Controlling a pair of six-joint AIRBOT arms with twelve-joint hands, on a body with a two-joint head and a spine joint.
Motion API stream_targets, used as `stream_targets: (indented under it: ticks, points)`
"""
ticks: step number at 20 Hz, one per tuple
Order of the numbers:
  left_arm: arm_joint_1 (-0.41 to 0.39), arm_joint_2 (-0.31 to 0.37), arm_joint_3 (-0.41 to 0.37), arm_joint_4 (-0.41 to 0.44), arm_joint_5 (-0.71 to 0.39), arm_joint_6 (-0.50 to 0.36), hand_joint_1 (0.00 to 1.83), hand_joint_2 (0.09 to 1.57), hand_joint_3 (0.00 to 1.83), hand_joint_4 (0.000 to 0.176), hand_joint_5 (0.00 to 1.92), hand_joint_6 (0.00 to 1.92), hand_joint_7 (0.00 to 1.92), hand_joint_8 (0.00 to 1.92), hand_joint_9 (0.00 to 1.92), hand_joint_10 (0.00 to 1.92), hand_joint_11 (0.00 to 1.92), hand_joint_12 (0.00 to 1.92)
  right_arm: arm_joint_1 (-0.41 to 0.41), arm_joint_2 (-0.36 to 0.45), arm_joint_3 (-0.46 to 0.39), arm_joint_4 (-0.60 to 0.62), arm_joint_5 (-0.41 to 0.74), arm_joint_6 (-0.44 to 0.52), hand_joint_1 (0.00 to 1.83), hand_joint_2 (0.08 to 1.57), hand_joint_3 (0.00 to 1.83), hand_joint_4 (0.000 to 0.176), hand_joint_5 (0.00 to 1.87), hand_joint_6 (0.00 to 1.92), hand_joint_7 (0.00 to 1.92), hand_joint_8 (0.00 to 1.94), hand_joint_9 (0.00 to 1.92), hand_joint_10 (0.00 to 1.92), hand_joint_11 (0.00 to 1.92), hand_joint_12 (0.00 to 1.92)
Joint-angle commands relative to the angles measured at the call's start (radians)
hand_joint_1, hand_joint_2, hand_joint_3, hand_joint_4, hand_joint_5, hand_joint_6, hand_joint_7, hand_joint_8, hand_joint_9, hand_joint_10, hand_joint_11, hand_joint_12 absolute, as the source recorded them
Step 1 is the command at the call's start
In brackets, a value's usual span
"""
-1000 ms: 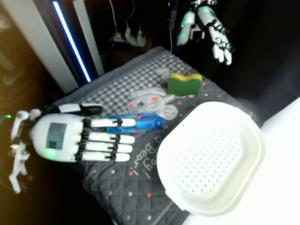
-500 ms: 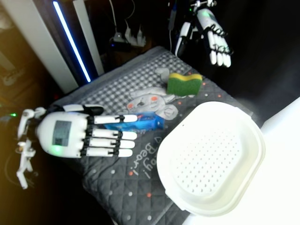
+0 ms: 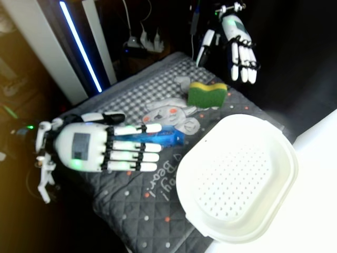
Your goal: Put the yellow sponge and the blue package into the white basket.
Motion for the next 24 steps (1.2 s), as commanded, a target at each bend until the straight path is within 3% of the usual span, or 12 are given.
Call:
stream_targets:
  ticks: [1, 5, 9, 10, 12, 13, 14, 16, 17, 19, 20, 24]
  points:
    - [-0.027, -0.006, 0.007, 0.001, -0.083, -0.005, 0.90, 0.86, 0.00, 0.036, 0.18, 0.00, 0.17, 0.00, 0.14, 0.01, 0.08, 0.37, 0.008, 0.003, 0.003, 0.023, 0.122, 0.005, 0.79, 0.94, 0.00, 0.176, 0.07, 0.00, 0.05, 0.01, 0.01, 0.00, 0.08, 0.04]
    - [-0.125, -0.051, 0.044, 0.106, 0.030, -0.006, 1.00, 0.83, 0.00, 0.075, 0.18, 0.00, 0.20, 0.01, 0.17, 0.01, 0.03, 0.35, 0.015, -0.023, 0.019, 0.028, 0.117, 0.015, 0.81, 0.94, 0.00, 0.176, 0.07, 0.01, 0.04, 0.00, 0.00, 0.00, 0.07, 0.05]
    - [-0.179, -0.094, 0.080, 0.171, 0.097, -0.010, 1.16, 0.88, 0.00, 0.042, 0.25, 0.01, 0.17, 0.00, 0.11, 0.00, 0.00, 0.30, 0.030, -0.038, 0.028, 0.029, 0.106, 0.015, 0.85, 0.94, 0.00, 0.176, 0.15, 0.00, 0.11, 0.00, 0.04, 0.01, 0.08, 0.08]
    - [-0.194, -0.107, 0.092, 0.191, 0.114, -0.018, 1.20, 0.94, 0.01, 0.000, 0.34, 0.01, 0.23, 0.01, 0.13, 0.00, 0.00, 0.33, 0.033, -0.045, 0.031, 0.031, 0.104, 0.015, 0.89, 0.93, 0.00, 0.176, 0.20, 0.01, 0.17, 0.00, 0.11, 0.01, 0.09, 0.27]
    - [-0.220, -0.125, 0.109, 0.223, 0.142, -0.032, 1.32, 1.02, 0.01, 0.000, 0.65, 0.02, 0.47, 0.02, 0.32, 0.02, 0.00, 0.60, 0.040, -0.062, 0.041, 0.037, 0.098, 0.015, 0.97, 0.92, 0.00, 0.176, 0.29, 0.00, 0.26, 0.00, 0.24, 0.00, 0.02, 0.75]
    - [-0.225, -0.129, 0.112, 0.230, 0.155, -0.032, 1.20, 1.11, 0.00, 0.000, 0.95, 0.71, 0.74, 0.00, 0.54, 0.02, 0.02, 0.87, 0.048, -0.078, 0.050, 0.039, 0.092, 0.015, 1.05, 0.92, 0.00, 0.176, 0.40, 0.01, 0.36, 0.01, 0.38, 0.03, 0.12, 0.84]
    - [-0.225, -0.131, 0.115, 0.230, 0.163, -0.032, 1.23, 1.13, 0.00, 0.000, 1.06, 0.86, 0.77, 0.91, 0.73, 0.07, 0.11, 1.16, 0.052, -0.090, 0.057, 0.040, 0.086, 0.015, 1.11, 0.94, 0.00, 0.165, 0.46, 0.01, 0.43, 0.01, 0.46, 0.03, 0.20, 0.88]
    - [-0.225, -0.145, 0.127, 0.227, 0.181, -0.034, 1.26, 1.09, 0.01, 0.000, 1.24, 0.46, 0.87, 1.21, 0.81, 0.51, 0.24, 1.40, 0.055, -0.103, 0.065, 0.040, 0.070, 0.015, 1.28, 1.05, 0.00, 0.039, 0.69, 0.01, 0.66, 0.01, 0.79, 0.08, 0.59, 0.85]
    - [-0.220, -0.159, 0.138, 0.224, 0.183, -0.044, 1.25, 1.10, 0.01, 0.000, 1.20, 0.56, 0.84, 1.23, 0.68, 0.81, 0.28, 1.50, 0.055, -0.105, 0.068, 0.040, 0.060, 0.015, 1.44, 1.09, 0.00, 0.000, 0.88, 0.01, 0.83, 0.80, 0.97, 0.90, 0.69, 0.86]
    - [-0.205, -0.174, 0.153, 0.208, 0.173, -0.063, 1.25, 1.10, 0.00, 0.000, 1.18, 0.54, 0.87, 1.25, 0.65, 0.99, 0.33, 1.58, 0.055, -0.111, 0.073, 0.040, 0.050, 0.015, 1.50, 1.09, 0.00, 0.000, 0.88, 0.79, 0.98, 0.89, 1.07, 0.94, 0.85, 1.50]
    - [-0.199, -0.179, 0.155, 0.202, 0.171, -0.063, 1.25, 1.11, 0.00, 0.000, 1.15, 0.55, 0.88, 1.28, 0.63, 1.07, 0.32, 1.62, 0.055, -0.115, 0.076, 0.040, 0.048, 0.015, 1.40, 1.12, 0.00, 0.000, 0.83, 0.94, 0.96, 0.98, 0.98, 1.17, 0.88, 1.14]
    - [-0.185, -0.185, 0.159, 0.169, 0.147, -0.063, 1.23, 1.11, 0.00, 0.000, 1.12, 0.66, 0.87, 1.25, 0.70, 0.92, 0.41, 1.47, 0.055, -0.118, 0.082, 0.039, 0.046, 0.015, 1.50, 1.07, 0.00, 0.000, 0.99, 0.84, 1.11, 0.63, 1.10, 0.88, 0.79, 1.50]
